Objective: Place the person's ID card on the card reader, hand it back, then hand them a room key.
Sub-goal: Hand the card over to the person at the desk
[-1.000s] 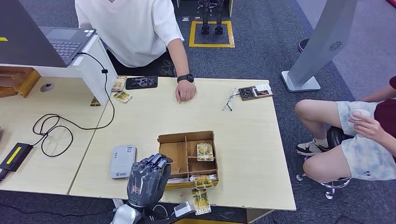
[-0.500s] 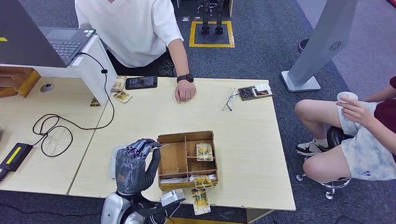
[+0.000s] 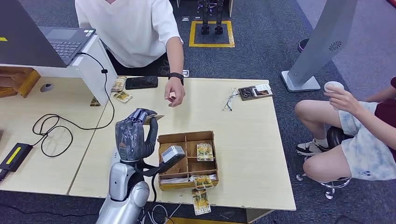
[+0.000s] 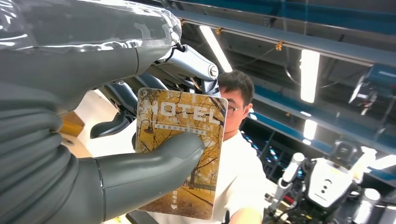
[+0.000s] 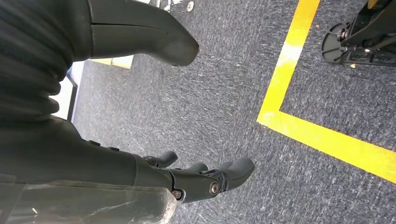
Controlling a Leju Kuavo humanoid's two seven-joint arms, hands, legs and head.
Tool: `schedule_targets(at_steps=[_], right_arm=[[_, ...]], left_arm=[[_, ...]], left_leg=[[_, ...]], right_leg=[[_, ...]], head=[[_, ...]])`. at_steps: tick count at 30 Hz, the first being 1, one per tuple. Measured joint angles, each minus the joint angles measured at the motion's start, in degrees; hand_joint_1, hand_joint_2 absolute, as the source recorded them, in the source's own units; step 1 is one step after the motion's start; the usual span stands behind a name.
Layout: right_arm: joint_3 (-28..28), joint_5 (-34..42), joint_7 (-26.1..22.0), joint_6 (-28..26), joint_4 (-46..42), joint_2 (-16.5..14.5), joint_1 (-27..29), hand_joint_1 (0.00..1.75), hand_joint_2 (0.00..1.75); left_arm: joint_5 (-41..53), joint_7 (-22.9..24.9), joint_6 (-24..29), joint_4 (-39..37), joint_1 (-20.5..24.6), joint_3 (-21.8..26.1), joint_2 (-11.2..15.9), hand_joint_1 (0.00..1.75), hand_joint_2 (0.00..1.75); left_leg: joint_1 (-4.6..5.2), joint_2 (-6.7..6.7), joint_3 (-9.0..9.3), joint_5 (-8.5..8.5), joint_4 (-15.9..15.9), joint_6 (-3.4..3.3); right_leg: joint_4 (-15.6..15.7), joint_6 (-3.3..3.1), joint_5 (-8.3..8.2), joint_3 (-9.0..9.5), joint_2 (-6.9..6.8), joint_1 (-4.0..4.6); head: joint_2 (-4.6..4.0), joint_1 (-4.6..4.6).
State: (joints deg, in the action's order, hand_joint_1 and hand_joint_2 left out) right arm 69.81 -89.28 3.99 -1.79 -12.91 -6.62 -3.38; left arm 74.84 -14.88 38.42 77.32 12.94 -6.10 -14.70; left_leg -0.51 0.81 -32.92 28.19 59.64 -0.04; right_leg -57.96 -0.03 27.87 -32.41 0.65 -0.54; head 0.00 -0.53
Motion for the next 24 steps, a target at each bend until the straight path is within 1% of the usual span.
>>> schedule_targets(at_steps=[4,11,14,19,23,24], right_arm=[[-0.2,-0.1,0.1,0.0,0.2,0.0,-0.2,0.00,1.75],[-0.9,-0.4,0.2,0.0,0.5,0.0,-0.2,0.00,1.75],[-1.1,-0.4,0.2,-0.1,0.5,0.0,-0.2,0.00,1.75],[-1.3,-0.4,0.4,-0.4,0.5,0.0,-0.2,0.00,1.75],[-1.5,-0.4,0.4,-0.4,0.5,0.0,-0.3,0.00,1.75],[-1.5,-0.4,0.4,-0.4,0.5,0.0,-0.3,0.00,1.75]], left_arm=[[0.7,3.8,0.0,-3.4,3.1,-0.5,0.2,1.75,1.75],[2.0,10.3,0.0,-9.4,7.5,-3.1,1.4,1.75,1.75],[2.0,11.5,0.0,-11.2,8.8,-3.9,1.8,1.75,1.75],[2.0,12.0,0.0,-13.2,9.9,-4.8,2.0,1.75,1.75],[1.5,13.1,0.0,-15.0,10.8,-5.6,2.1,1.71,1.75],[1.2,13.3,0.0,-15.5,11.0,-6.0,2.1,1.67,1.75]], left_leg=[[-0.01,0.00,0.00,0.00,0.0,0.00],[-0.01,-0.01,0.00,0.00,0.0,0.00],[-0.01,-0.01,0.00,0.00,0.0,0.00],[0.00,-0.01,-0.01,0.00,0.0,0.00],[0.00,0.00,-0.01,0.00,0.0,0.00],[0.00,0.00,-0.01,0.00,0.0,0.00]], right_leg=[[0.0,0.00,0.00,-0.01,0.00,0.00],[0.0,0.00,0.00,-0.02,0.01,0.00],[0.0,0.00,0.00,-0.01,0.02,0.00],[0.0,0.00,0.00,-0.02,0.02,0.00],[0.0,0.00,0.00,-0.02,0.01,0.00],[0.0,0.00,0.00,-0.02,0.01,0.00]], head=[[0.00,0.01],[0.00,0.01],[0.00,0.01],[0.00,0.01],[0.00,0.01],[0.00,0.00]])
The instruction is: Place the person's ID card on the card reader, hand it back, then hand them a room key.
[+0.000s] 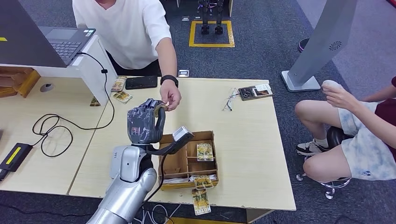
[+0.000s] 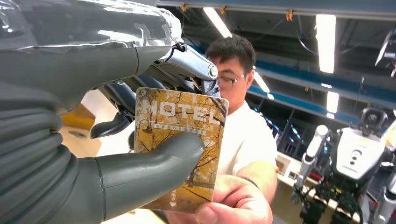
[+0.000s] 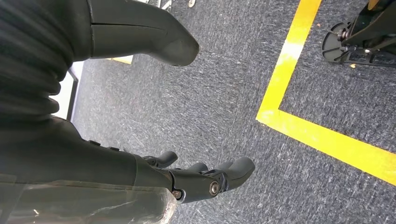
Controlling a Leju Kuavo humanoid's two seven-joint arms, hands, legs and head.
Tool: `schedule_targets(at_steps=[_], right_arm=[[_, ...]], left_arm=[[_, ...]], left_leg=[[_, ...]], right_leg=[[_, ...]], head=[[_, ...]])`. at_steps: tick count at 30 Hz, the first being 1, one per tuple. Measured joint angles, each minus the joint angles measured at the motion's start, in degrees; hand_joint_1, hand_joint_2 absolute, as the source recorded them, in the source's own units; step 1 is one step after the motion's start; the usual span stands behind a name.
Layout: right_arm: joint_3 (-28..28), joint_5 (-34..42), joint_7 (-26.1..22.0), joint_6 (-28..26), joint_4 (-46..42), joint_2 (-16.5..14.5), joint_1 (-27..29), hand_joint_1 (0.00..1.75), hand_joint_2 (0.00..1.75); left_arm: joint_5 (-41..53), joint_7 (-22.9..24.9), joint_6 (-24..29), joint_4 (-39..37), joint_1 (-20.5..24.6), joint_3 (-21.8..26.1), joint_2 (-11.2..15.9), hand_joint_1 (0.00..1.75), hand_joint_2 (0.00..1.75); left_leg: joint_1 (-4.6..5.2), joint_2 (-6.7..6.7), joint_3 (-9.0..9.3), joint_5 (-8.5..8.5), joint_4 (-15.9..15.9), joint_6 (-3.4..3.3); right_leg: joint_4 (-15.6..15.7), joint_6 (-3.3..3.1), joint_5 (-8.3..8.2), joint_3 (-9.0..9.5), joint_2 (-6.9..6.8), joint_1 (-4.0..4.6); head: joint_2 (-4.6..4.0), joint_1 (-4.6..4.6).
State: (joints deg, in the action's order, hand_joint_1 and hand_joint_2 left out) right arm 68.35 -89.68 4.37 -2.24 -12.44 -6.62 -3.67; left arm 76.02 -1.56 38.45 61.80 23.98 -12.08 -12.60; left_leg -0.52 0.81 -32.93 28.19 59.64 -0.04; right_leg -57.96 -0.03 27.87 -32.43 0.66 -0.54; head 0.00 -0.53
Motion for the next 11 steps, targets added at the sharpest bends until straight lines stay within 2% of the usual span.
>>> schedule_targets(at_steps=[3,6,8,9,10,11], right_arm=[[0.0,0.0,0.0,-0.1,0.0,0.0,0.0,0.00,1.75],[0.0,0.2,0.0,-0.1,0.0,0.0,0.0,0.00,1.75],[0.0,0.3,0.0,-0.1,0.0,0.0,0.0,0.00,1.75],[0.0,0.4,0.0,-0.1,0.0,0.0,0.0,0.00,1.75],[0.0,0.5,0.0,-0.1,0.0,0.0,0.0,0.00,1.75],[0.0,0.6,0.0,-0.1,0.0,0.0,0.0,0.00,1.75]], left_arm=[[-2.4,0.0,0.0,-1.7,0.7,-1.1,0.0,1.54,1.75],[-9.7,-1.0,-0.5,-3.7,1.3,-2.8,0.0,1.62,1.75],[-13.7,-1.1,-0.9,-4.5,1.5,-4.5,0.0,1.59,1.75],[-14.9,-1.0,-1.0,-4.8,1.6,-5.5,0.1,1.44,1.75],[-15.9,-0.7,-1.2,-5.0,1.7,-6.4,0.1,1.04,1.75],[-16.3,-0.6,-1.2,-5.1,1.7,-6.8,0.2,0.87,1.75]], left_leg=[[0.00,0.00,0.00,0.00,0.0,0.00],[0.00,0.00,0.00,0.00,0.0,0.00],[0.00,0.01,-0.01,0.00,0.0,0.00],[0.00,0.01,-0.01,0.00,0.0,0.00],[0.00,0.01,-0.01,0.00,0.0,0.00],[0.00,0.01,-0.01,0.00,0.0,0.00]], right_leg=[[0.0,0.00,0.00,0.00,0.01,0.00],[0.0,0.00,0.00,0.00,0.00,0.00],[0.0,0.00,0.00,0.00,0.00,0.00],[0.0,0.00,0.00,0.00,0.00,0.00],[0.0,0.00,0.00,0.00,0.00,0.00],[0.0,0.00,0.00,0.00,0.00,0.00]], head=[[0.00,0.00],[0.00,0.01],[0.00,0.01],[0.00,0.01],[0.00,0.01],[0.00,0.01]])
